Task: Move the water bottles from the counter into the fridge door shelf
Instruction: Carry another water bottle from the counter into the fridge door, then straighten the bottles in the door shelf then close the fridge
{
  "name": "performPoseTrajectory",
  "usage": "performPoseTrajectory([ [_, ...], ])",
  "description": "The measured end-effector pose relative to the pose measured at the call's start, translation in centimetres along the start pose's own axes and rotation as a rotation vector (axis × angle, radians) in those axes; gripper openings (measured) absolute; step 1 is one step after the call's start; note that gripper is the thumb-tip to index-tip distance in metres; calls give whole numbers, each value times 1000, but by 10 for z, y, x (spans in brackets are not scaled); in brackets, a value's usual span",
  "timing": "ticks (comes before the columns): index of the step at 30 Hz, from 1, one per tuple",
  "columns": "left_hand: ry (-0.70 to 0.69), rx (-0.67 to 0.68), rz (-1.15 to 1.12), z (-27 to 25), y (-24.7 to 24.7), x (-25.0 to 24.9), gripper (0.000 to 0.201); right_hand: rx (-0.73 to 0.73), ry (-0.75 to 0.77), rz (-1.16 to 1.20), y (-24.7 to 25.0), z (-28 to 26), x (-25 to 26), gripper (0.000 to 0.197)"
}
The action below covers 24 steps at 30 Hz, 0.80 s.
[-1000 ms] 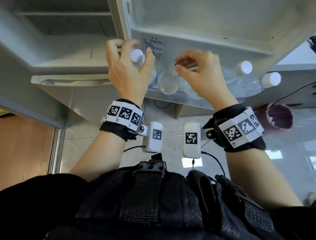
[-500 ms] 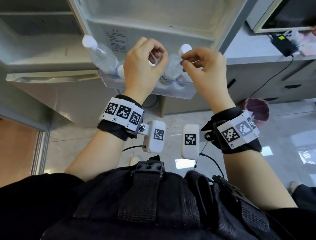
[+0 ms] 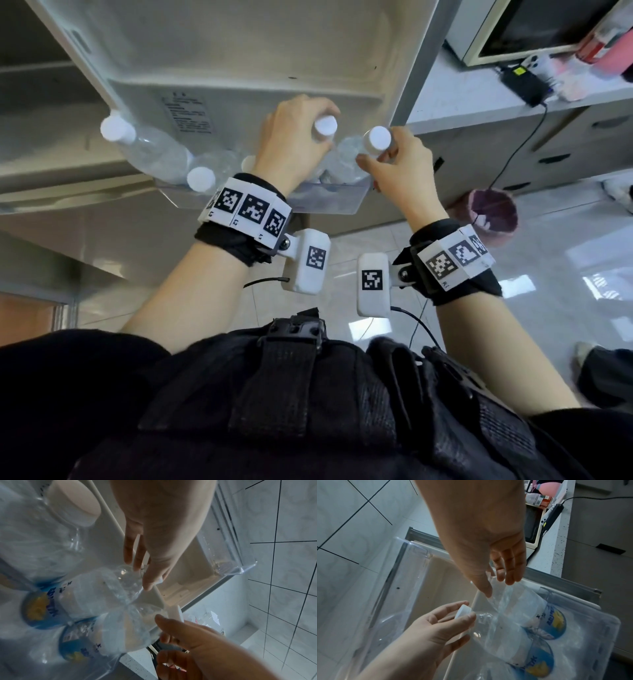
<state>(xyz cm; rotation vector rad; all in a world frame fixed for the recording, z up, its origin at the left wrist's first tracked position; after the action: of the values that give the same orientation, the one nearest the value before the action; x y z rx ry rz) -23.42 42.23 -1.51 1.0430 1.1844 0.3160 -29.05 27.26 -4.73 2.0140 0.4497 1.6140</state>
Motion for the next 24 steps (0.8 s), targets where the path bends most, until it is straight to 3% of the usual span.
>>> performPoseTrajectory([
  [1,-5,-8,-10,4,3,2,32,-13,9,-13,1,5,3,24],
  [7,45,-188,-53,25,28,24,33,-92,90,12,-2,38,25,23],
  [13,45,-170,-92,22,37,38,28,-186,81,134,-9,50,29,33],
  [21,73,-302,-98,-24,43,48,17,-193,205,237,-20,30,37,52],
  [24,139,-363,-80,-48,49,62,17,-78,269,199,-35,22,46,45],
])
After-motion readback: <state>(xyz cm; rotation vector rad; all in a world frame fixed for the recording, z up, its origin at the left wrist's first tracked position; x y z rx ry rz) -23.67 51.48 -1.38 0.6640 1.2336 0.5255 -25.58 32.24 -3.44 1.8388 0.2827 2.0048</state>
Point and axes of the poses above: each hand's wrist, its own z-axis towards the middle knuckle, its own y-axis out of the back of the hand, x = y × z, the point moved 5 cm from there along z, towards the middle knuckle, and after that the axes turned 15 degrees about x, right-handed, at the moved point
